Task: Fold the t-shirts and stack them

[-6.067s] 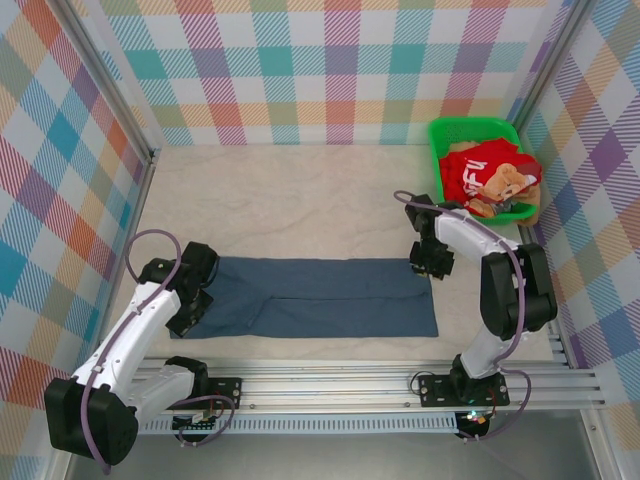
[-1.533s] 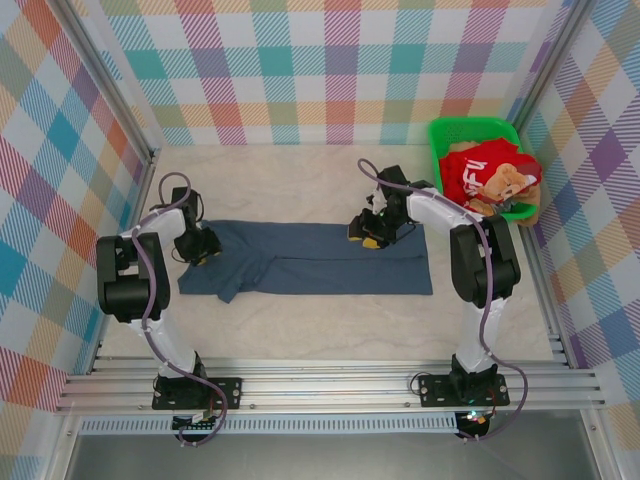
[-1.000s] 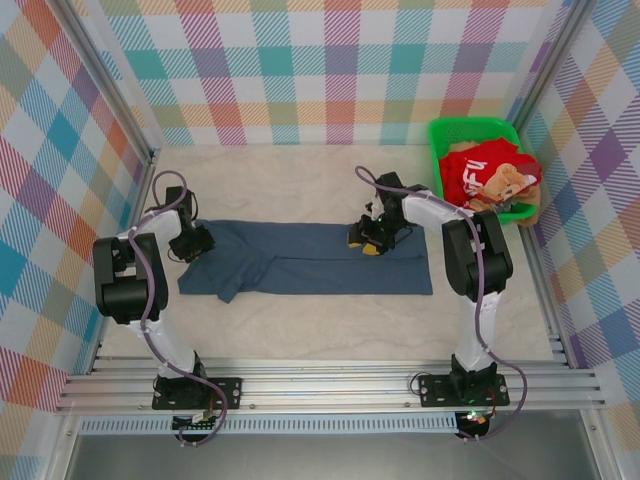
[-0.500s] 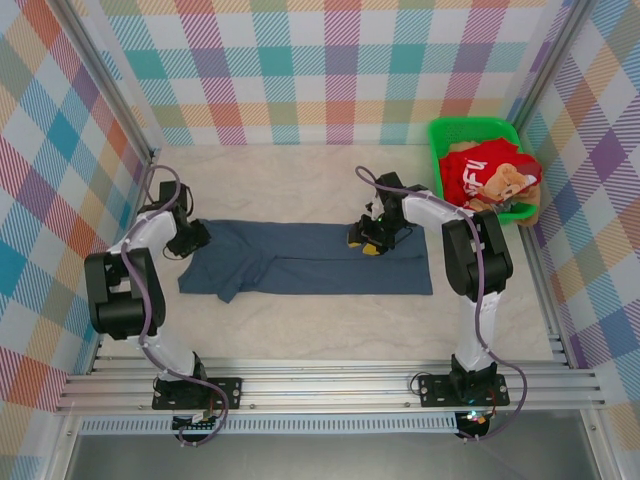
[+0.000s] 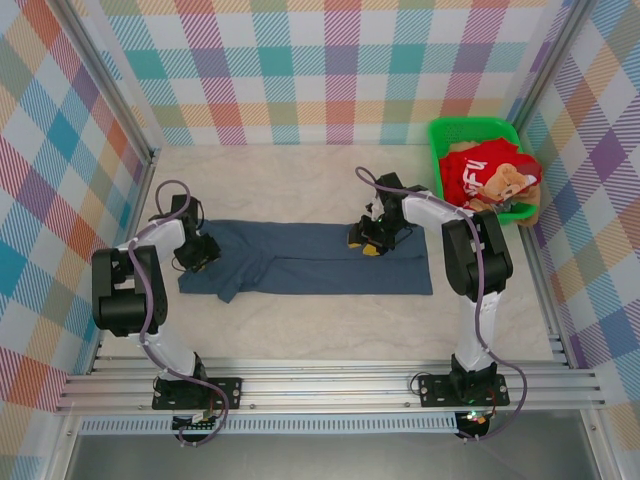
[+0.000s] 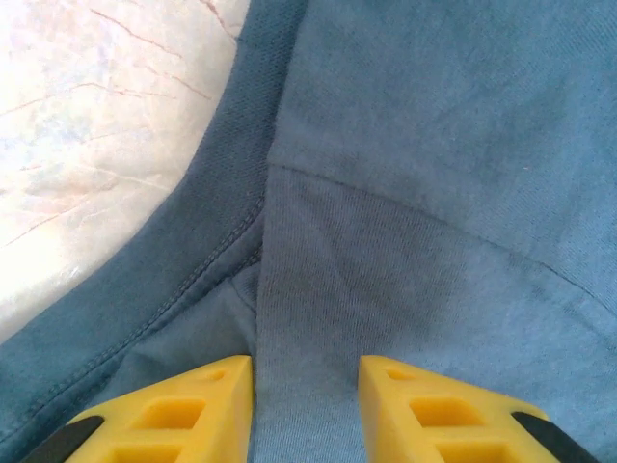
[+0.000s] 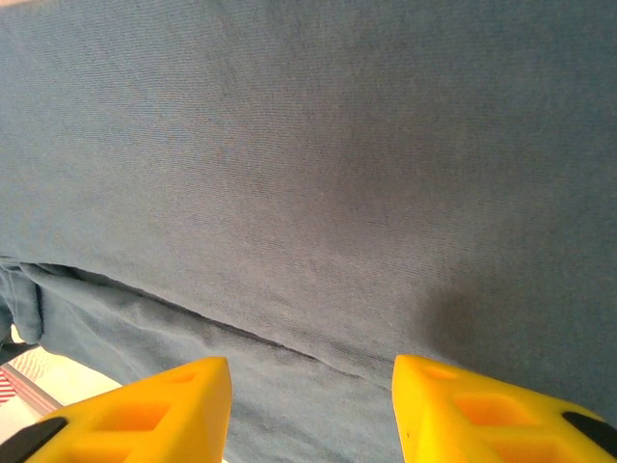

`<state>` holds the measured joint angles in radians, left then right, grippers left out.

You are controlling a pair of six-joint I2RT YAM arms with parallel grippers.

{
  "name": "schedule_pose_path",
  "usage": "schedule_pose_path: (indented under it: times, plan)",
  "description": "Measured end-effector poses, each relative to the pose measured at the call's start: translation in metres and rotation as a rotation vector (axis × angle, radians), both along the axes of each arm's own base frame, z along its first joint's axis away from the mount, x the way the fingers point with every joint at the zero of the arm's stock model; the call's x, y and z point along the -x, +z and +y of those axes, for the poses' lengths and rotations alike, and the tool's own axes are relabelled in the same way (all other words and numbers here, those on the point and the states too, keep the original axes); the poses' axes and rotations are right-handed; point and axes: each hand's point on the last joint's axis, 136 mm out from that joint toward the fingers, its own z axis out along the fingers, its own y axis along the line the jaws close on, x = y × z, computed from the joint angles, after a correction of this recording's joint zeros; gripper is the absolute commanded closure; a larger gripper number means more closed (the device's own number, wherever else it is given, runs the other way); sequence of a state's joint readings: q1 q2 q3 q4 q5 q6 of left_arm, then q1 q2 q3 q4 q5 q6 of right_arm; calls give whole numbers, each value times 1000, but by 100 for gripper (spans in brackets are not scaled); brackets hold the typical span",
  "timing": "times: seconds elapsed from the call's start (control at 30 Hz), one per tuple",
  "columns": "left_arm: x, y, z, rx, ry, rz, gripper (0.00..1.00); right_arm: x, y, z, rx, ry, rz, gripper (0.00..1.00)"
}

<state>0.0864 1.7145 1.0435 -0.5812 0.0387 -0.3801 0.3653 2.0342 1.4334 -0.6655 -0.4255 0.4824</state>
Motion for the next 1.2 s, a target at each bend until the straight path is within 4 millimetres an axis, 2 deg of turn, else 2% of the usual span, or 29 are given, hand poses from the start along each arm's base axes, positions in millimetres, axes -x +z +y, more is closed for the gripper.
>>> schedule_pose_path:
  times: [0.4,0.53,0.9,1.0,1.2]
  plan:
    - [-1,-6,-1,2,-13,-14,75,0,0,0,0,0,1,52]
    - [-2,-3,-2,8,-14,-24,81,0,0,0,0,0,1,52]
    - [-6,5,-3,10,-15,-41,90,1,-1,0,1,0,4,53]
    - [-11,10,-2,6,-14,-53,89,3,-3,-1,1,1,11,53]
    - [-14,17,-1,0,-13,-55,80,4,-3,-1,1,1,12,53]
